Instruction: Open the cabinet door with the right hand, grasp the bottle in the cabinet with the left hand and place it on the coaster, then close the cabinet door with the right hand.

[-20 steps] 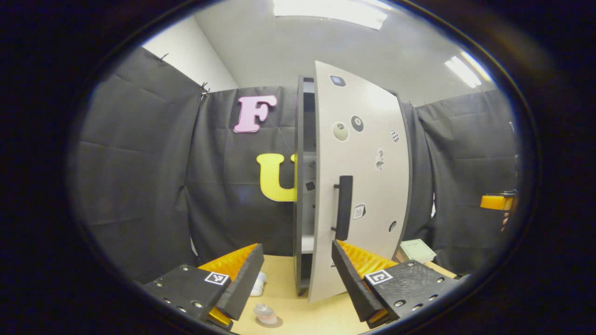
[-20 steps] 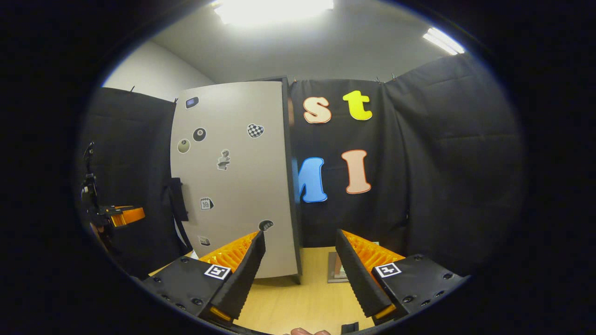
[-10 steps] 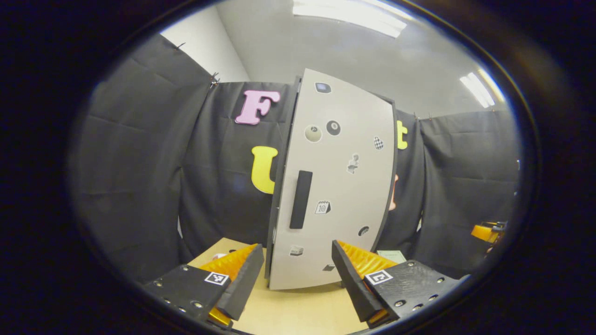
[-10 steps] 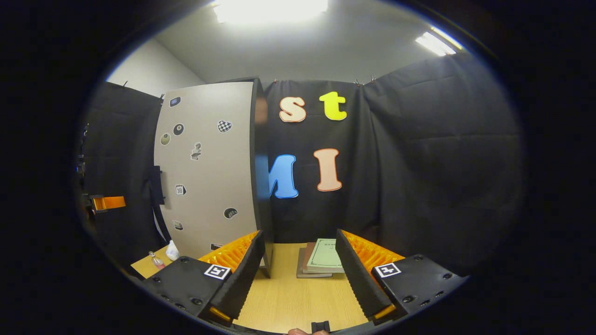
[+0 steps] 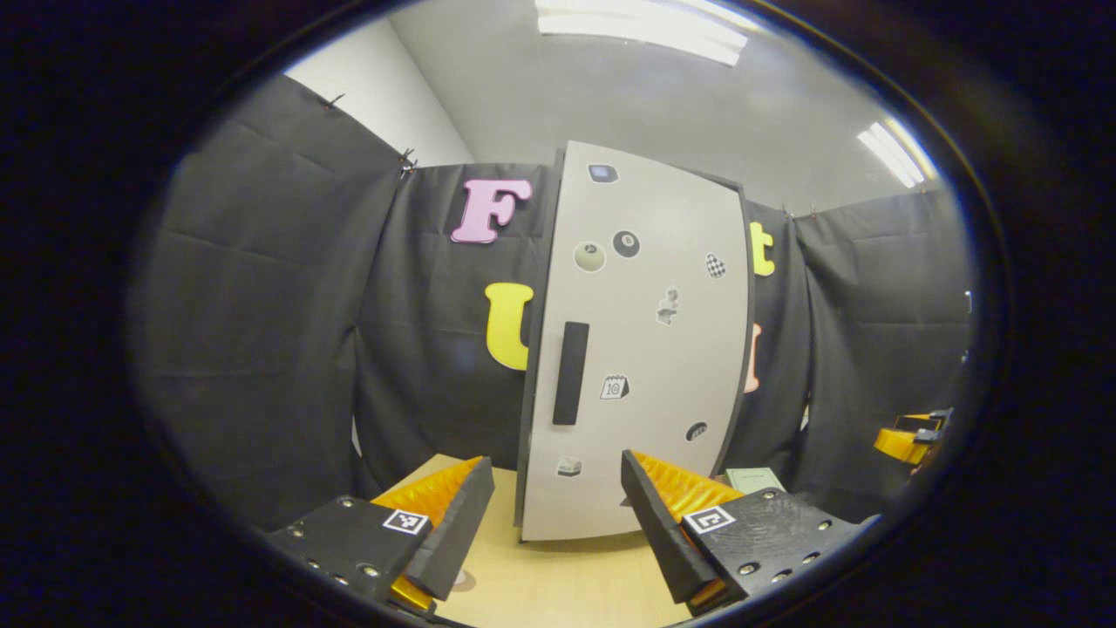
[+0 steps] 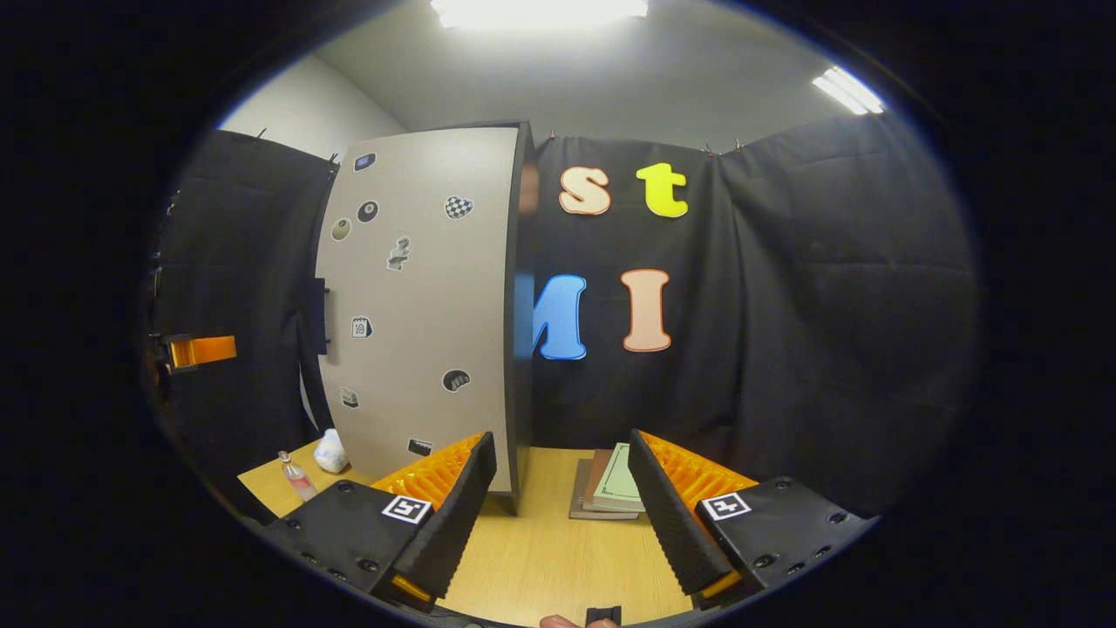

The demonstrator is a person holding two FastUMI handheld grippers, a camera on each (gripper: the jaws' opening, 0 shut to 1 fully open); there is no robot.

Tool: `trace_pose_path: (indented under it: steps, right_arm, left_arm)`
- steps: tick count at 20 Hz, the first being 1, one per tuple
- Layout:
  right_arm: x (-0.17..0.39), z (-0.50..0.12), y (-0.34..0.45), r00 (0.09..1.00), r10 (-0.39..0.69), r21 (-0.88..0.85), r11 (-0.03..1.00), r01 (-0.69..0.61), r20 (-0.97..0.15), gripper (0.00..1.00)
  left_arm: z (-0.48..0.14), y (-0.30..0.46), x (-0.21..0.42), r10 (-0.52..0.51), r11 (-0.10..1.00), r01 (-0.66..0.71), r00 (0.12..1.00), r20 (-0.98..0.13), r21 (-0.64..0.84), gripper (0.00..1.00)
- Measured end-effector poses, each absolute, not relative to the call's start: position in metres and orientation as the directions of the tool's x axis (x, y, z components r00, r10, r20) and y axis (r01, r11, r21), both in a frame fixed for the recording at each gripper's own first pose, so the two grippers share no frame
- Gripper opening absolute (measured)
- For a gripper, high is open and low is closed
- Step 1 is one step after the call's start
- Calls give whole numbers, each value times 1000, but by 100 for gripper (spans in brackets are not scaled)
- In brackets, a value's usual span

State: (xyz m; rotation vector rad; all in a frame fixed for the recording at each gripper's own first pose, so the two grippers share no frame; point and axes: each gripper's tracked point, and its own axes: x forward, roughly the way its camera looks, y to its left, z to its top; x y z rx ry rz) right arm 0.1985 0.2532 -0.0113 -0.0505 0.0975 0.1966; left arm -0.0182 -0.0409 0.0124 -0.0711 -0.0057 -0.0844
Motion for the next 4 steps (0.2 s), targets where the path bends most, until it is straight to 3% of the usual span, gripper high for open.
trace_pose_path:
  steps: [4]
  right_arm:
    - [219, -7, 263, 980, 177, -59, 981, -182, -90, 96]
  left_arm:
    - [6, -41, -4, -61, 998, 61, 998, 21, -15, 89]
